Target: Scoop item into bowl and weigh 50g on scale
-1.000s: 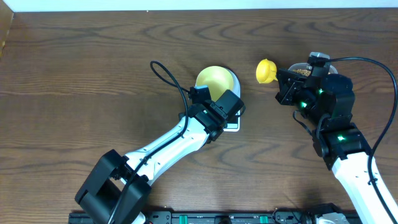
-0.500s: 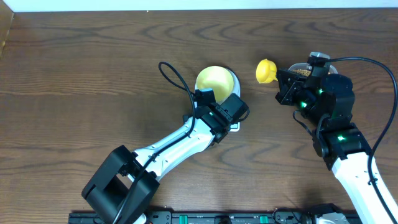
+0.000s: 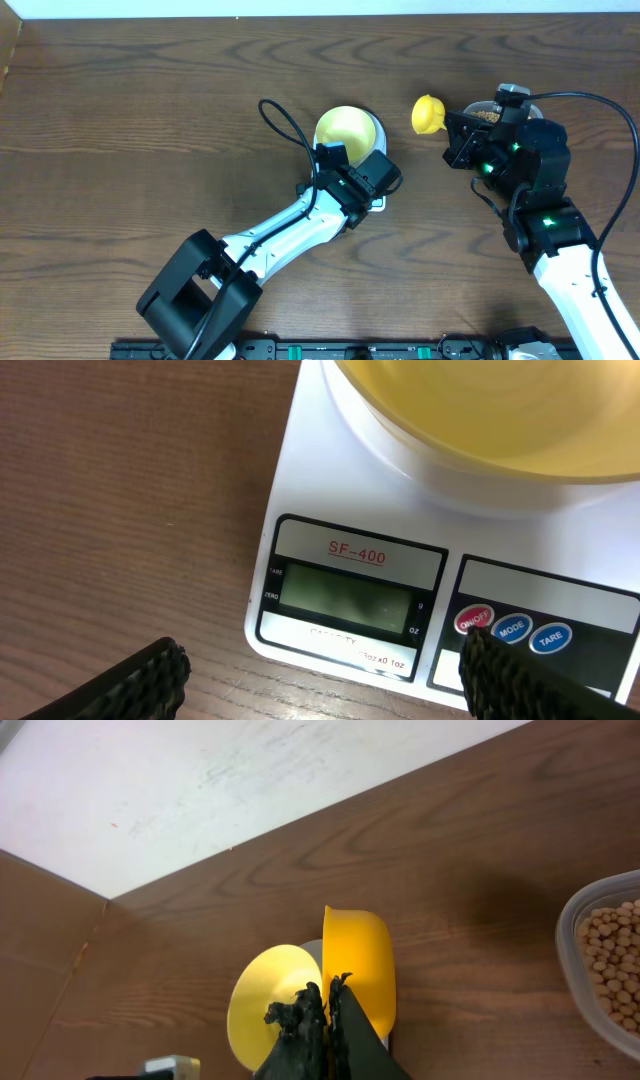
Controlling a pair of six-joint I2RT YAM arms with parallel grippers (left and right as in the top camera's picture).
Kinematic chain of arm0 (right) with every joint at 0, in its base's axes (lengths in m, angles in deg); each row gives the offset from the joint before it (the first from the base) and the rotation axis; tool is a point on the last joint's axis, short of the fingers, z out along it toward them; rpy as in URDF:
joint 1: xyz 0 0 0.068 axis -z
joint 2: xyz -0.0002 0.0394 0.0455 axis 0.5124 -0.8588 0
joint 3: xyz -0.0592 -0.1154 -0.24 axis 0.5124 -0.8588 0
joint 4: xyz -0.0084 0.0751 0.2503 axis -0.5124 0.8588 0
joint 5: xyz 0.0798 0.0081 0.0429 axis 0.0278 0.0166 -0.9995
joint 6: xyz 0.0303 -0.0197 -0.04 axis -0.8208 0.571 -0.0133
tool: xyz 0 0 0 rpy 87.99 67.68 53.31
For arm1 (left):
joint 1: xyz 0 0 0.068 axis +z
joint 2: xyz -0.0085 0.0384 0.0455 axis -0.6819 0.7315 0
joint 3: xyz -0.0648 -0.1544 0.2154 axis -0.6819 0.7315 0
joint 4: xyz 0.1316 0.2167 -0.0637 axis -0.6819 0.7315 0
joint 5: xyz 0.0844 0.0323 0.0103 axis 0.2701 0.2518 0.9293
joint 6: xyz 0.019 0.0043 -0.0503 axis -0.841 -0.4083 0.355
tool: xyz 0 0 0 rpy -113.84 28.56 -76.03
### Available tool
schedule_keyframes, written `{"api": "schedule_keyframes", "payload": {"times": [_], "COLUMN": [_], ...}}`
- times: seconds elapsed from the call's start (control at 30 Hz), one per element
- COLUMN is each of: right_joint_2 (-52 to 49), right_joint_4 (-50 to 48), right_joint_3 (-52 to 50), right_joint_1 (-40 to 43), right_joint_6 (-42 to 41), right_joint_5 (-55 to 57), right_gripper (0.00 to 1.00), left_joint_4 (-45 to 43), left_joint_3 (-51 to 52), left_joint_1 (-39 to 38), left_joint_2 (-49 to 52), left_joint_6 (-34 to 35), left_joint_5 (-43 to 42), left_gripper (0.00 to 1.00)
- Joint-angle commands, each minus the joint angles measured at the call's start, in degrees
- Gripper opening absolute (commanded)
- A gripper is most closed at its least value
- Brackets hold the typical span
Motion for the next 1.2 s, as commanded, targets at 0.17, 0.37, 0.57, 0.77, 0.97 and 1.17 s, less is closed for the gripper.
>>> {"api": "schedule_keyframes", "payload": {"times": [0.17, 0.37, 0.57, 0.77, 0.97, 1.17], "right_joint_2": [0.79, 0.79, 0.79, 0.79, 0.79, 0.79], "right_joint_4": [0.00, 0.00, -0.46, -1.36, -2.08, -0.83], "right_joint_3": [1.01, 1.01, 1.01, 1.01, 1.01, 1.01], "right_joint_1": [-0.02, -0.02, -0.02, -0.02, -0.02, -0.02], "right_joint_6": [0.96, 0.96, 0.98, 0.94, 0.74, 0.48], "right_joint_5": [0.50, 0.50, 0.52, 0.52, 0.50, 0.44], "right_gripper": [0.01, 0.01, 0.01, 0.01, 0.01, 0.01], "left_joint_4": [0.02, 0.04, 0.04, 0.07, 1.03, 1.42], "left_joint_3": [0.24, 0.24, 0.24, 0.13, 0.13, 0.13], "left_joint_1": [-0.24, -0.24, -0.24, -0.24, -0.24, -0.24], "left_joint_2": [0.55, 0.55, 0.52, -0.20, -0.74, -0.74], "left_joint_6": [-1.64, -1.62, -1.62, -1.66, -5.95, -5.62], "left_joint_5": [1.42, 1.40, 1.40, 1.40, 1.44, 1.42], "left_gripper": [0.88, 0.88, 0.88, 0.88, 0.88, 0.88]}}
